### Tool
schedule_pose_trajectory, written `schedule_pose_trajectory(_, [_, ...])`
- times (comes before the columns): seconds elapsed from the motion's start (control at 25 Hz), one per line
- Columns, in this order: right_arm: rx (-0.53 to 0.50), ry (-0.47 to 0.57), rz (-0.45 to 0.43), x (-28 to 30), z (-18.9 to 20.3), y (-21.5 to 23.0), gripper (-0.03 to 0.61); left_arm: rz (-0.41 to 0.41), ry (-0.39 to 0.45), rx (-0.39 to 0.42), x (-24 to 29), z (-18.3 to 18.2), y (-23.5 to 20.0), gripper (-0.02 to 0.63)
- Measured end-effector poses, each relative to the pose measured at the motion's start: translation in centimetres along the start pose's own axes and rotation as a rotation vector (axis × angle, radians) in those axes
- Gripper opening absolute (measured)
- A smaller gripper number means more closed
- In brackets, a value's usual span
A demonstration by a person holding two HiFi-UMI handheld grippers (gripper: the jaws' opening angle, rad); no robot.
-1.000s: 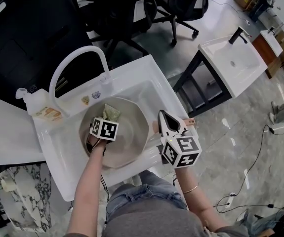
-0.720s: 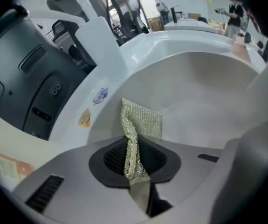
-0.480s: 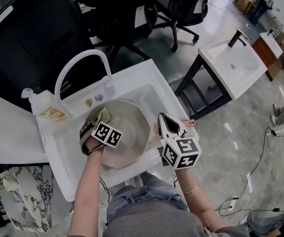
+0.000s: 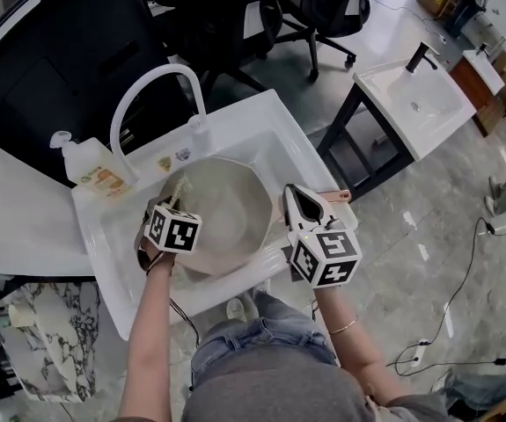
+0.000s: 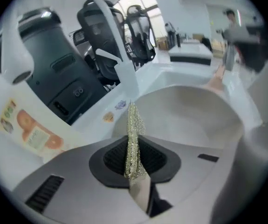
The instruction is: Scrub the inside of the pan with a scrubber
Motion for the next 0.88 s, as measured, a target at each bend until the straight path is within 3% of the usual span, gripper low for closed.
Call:
schedule_pose_trajectory(0.16, [0.012, 0.007, 0.024, -1.4, 0.4, -0.3, 0.011, 0.316, 0.076, -0.302, -2.0, -0.9, 3.5, 0.058])
schedule_pose_trajectory(0.28, [0.021, 0.009, 0.043, -2.5, 0.8, -0.7, 0.011, 0.523, 0.093, -0.427, -3.0, -1.7, 7.2, 0.06])
schedule_pose_trajectory(0.44, [0.028, 0.012, 0.068, -4.0, 1.3, -0.7, 0.011, 0.771, 0.037, -0.53, -3.8, -2.0, 11.7, 0.06])
schedule_pose_trajectory(0.68, [0.055, 0.007, 0.097, -5.7, 2.1, -0.1, 0.011, 0.862, -0.097, -0.513, -2.8, -0.4, 14.4, 0.058])
schedule_pose_trajectory(0.8, [0.066, 0.009, 0.1, -5.9, 2.2, 0.2, 0.011, 0.849, -0.179, -0.439, -1.5, 0.7, 14.7, 0.058])
schedule_pose_trajectory(0.88, [0.068, 0.008, 0.097, -5.6, 2.3, 0.2, 0.011, 0.818, -0.236, -0.347, -0.7, 1.5, 14.5, 0.057])
Point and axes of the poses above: the fingertips, and each gripper's own axes: x forward along the fingers, y to its right, z out of its underside, the point moved 2 cm from there along -x, backward along the fingers, and after that the axes turned 3 degrees about -x, right-handed, at the moved point
